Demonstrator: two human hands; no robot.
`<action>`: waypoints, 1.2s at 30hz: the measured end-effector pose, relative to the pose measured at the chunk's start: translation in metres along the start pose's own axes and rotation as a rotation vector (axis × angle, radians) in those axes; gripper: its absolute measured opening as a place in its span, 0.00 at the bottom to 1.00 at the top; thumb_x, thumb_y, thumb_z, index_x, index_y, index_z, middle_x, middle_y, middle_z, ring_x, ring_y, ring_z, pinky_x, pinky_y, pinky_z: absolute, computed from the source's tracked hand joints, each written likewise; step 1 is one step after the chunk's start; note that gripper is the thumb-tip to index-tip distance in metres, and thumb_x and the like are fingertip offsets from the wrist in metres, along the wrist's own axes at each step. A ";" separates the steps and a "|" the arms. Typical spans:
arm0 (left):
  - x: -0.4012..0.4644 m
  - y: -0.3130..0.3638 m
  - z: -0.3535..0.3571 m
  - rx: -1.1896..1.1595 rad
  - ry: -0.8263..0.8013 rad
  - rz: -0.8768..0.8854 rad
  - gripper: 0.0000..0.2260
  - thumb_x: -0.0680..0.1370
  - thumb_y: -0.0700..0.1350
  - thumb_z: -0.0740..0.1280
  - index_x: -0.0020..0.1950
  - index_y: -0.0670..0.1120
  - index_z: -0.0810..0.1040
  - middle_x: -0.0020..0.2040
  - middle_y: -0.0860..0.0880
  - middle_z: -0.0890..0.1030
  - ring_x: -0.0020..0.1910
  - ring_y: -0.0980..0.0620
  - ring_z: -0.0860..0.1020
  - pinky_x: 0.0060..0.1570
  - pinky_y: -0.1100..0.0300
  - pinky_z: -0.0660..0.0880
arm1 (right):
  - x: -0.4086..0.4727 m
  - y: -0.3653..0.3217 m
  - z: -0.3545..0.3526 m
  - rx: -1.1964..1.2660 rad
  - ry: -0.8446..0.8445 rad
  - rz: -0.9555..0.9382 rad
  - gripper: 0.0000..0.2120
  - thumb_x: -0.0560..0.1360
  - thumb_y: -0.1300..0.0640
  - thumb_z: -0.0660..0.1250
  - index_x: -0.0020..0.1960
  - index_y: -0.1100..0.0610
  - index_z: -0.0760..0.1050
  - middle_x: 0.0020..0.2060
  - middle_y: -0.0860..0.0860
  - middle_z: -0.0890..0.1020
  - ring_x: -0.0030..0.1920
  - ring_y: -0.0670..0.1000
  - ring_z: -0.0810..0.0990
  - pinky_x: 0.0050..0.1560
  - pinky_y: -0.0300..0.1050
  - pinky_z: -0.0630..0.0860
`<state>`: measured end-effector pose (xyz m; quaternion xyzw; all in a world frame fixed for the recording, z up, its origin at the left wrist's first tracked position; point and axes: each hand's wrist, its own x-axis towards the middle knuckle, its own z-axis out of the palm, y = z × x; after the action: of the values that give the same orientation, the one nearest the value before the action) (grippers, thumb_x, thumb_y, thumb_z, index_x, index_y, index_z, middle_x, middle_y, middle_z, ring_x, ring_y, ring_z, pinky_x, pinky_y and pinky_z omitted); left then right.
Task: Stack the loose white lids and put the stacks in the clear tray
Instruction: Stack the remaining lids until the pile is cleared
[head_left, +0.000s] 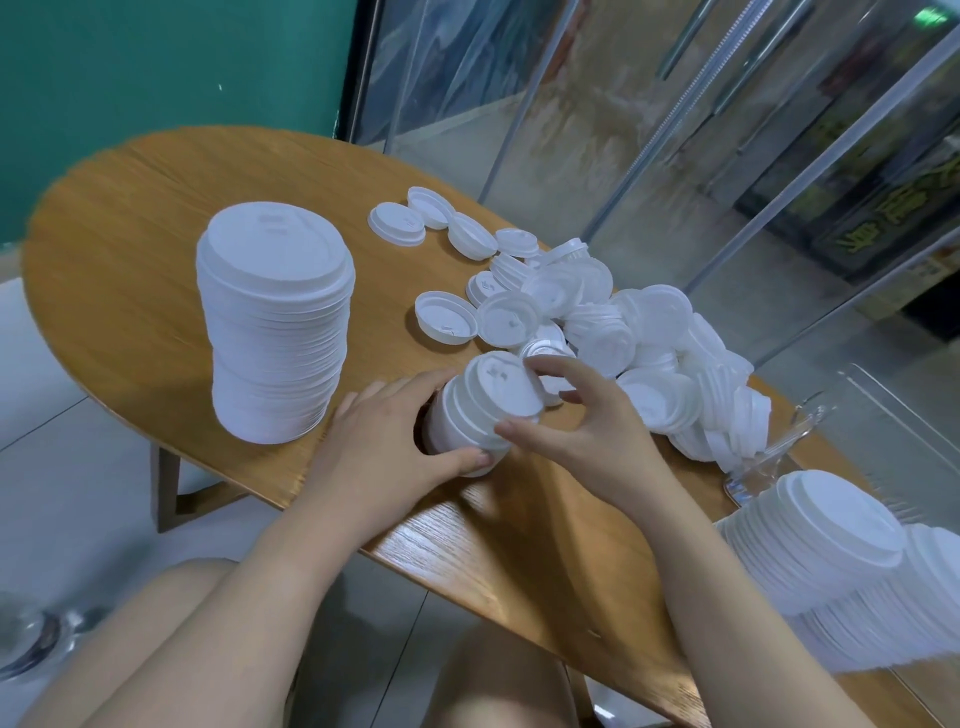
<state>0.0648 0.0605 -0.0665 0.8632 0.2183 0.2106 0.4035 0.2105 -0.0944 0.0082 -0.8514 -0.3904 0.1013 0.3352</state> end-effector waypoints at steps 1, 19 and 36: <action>0.000 0.000 0.000 -0.002 0.002 -0.006 0.35 0.68 0.68 0.73 0.73 0.65 0.69 0.62 0.66 0.77 0.57 0.60 0.68 0.56 0.59 0.61 | 0.000 0.001 0.001 -0.002 -0.015 0.005 0.29 0.67 0.47 0.83 0.65 0.45 0.79 0.61 0.35 0.80 0.63 0.33 0.74 0.59 0.28 0.69; 0.000 0.001 -0.001 0.016 -0.023 -0.031 0.36 0.66 0.72 0.70 0.72 0.66 0.69 0.62 0.64 0.78 0.59 0.57 0.71 0.62 0.53 0.67 | 0.000 0.004 0.004 -0.040 -0.126 0.039 0.33 0.62 0.27 0.72 0.65 0.36 0.77 0.63 0.33 0.79 0.65 0.40 0.76 0.66 0.45 0.73; -0.004 0.000 -0.002 0.027 -0.064 -0.024 0.37 0.67 0.79 0.63 0.75 0.69 0.64 0.64 0.69 0.75 0.61 0.62 0.70 0.65 0.58 0.64 | 0.025 0.037 0.024 0.109 0.433 -0.191 0.19 0.72 0.41 0.70 0.58 0.50 0.80 0.61 0.47 0.78 0.64 0.45 0.77 0.61 0.40 0.73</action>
<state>0.0605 0.0599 -0.0664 0.8721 0.2186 0.1750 0.4013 0.2389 -0.0821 -0.0314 -0.7933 -0.3821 -0.0946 0.4643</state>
